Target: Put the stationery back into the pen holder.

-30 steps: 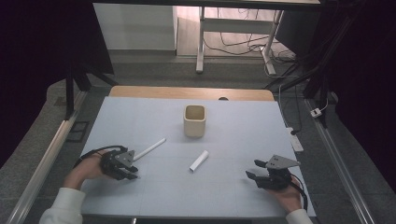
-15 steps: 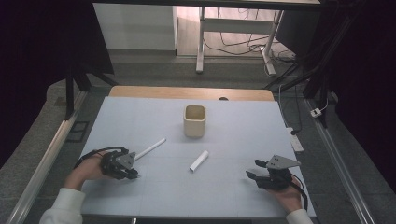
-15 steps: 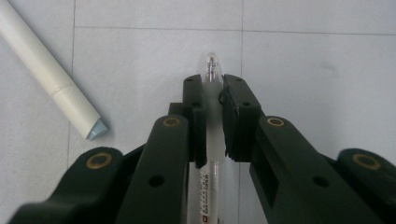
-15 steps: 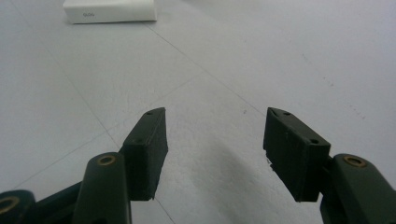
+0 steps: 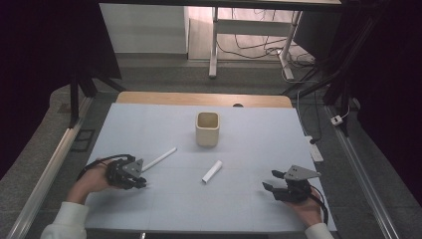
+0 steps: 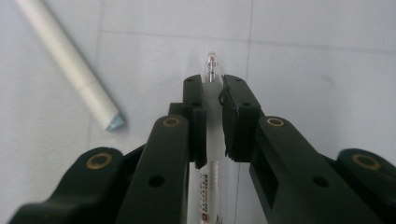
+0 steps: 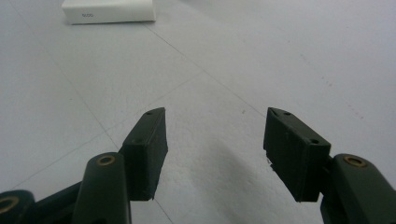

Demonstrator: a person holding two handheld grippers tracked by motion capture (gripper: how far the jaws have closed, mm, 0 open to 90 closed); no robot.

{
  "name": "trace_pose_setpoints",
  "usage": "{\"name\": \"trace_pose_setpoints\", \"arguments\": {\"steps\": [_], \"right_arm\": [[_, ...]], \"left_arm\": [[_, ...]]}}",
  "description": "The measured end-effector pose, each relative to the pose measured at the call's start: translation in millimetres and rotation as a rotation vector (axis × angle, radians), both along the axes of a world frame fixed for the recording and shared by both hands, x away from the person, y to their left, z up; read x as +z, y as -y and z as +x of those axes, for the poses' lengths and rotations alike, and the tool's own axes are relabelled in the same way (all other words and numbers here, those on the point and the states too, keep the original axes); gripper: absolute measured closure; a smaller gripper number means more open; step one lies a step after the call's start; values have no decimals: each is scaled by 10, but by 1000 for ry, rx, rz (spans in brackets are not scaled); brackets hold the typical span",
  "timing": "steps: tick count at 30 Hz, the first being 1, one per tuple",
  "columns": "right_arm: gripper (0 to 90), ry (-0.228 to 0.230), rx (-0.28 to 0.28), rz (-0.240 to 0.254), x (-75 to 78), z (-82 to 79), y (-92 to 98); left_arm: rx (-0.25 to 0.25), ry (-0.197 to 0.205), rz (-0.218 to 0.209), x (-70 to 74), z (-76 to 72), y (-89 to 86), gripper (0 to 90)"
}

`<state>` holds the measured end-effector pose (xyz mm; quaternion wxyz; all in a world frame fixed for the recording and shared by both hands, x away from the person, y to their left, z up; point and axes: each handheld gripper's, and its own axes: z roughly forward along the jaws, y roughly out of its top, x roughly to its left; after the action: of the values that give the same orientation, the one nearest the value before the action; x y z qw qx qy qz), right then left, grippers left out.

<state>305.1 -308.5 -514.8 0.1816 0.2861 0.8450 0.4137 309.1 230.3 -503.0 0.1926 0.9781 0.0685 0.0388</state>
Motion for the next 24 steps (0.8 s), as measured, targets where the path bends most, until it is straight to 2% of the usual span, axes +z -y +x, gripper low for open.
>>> {"name": "trace_pose_setpoints", "arguments": {"steps": [1,2,3,4,5,6,10,13,18,23,24], "right_arm": [[390,1,0,0,-1,1,1],[389,1,0,0,-1,1,1],[388,1,-1,2,-1,1,0],[386,1,0,4,-1,2,1],[382,4,-1,6,-1,3,1],[380,5,-2,7,0,3,2],[375,5,-4,11,1,3,1],[371,8,-4,14,3,1,-1],[364,10,-10,20,9,1,6],[363,11,-11,15,10,0,5],[361,11,-12,13,9,1,4]], "left_arm": [[29,21,-31,60,-8,-21,798],[29,21,-31,60,-8,-21,798],[52,37,-62,105,-12,-41,797],[52,37,-62,105,-12,-41,797],[71,51,-97,151,-21,-64,797],[71,51,-97,151,-21,-64,797],[115,62,-165,237,-34,-107,797],[139,67,-187,281,-40,-118,797],[180,65,-259,369,-54,-125,797],[215,65,-286,410,-61,-125,797],[244,72,-287,424,-61,-124,797]]}}
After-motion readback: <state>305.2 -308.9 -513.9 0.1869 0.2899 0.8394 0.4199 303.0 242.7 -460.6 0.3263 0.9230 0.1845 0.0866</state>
